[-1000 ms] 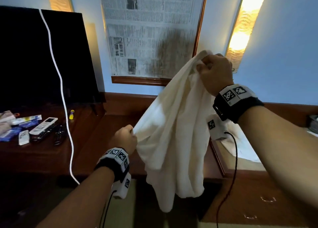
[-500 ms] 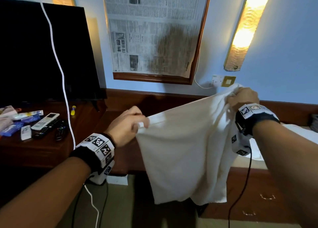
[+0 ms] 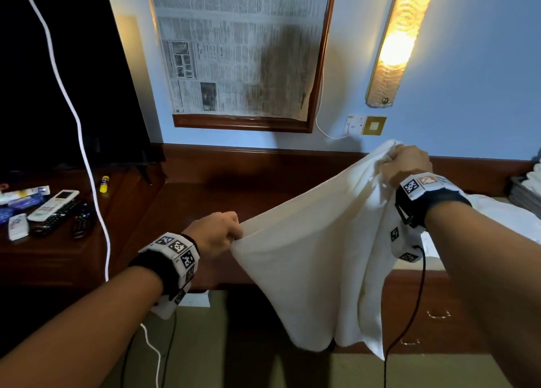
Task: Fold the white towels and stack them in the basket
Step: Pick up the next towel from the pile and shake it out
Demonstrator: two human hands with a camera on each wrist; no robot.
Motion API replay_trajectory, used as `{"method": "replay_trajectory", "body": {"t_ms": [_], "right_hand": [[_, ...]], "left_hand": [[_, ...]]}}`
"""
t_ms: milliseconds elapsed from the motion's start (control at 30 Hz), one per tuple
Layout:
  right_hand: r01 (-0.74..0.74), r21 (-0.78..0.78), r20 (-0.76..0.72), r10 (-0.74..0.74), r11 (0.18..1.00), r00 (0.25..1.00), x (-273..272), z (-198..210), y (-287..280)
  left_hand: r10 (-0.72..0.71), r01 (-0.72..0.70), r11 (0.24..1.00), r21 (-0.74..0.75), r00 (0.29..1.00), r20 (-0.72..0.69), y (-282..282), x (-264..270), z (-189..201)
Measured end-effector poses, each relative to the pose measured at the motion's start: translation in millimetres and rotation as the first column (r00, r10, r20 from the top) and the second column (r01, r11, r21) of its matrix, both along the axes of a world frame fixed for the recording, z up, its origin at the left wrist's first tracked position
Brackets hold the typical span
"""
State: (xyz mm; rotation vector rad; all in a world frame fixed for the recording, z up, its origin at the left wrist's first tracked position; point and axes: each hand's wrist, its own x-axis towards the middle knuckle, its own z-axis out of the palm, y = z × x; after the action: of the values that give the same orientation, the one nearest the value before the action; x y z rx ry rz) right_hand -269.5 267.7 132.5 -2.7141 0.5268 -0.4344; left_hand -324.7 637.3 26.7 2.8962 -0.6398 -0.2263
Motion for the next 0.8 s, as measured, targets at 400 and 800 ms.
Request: {"method": "replay_trajectory", "body": {"t_ms": [400, 800], "right_hand": [[0.011, 0.017, -0.073, -0.009, 1.0, 0.997, -8.1, -22.2, -62.5], [-0.144, 0.087, -0.103, 0.152, 0.986, 0.983, 8.5, -74.6, -107.9]], "left_hand": [[0.468, -0.39, 0.869, -0.306, 0.849, 0.245, -44.3, -4.9, -19.6], [0.67, -0.44, 0.583, -0.682, 0.736, 0.097, -55.1, -26.4, -28.1]]}}
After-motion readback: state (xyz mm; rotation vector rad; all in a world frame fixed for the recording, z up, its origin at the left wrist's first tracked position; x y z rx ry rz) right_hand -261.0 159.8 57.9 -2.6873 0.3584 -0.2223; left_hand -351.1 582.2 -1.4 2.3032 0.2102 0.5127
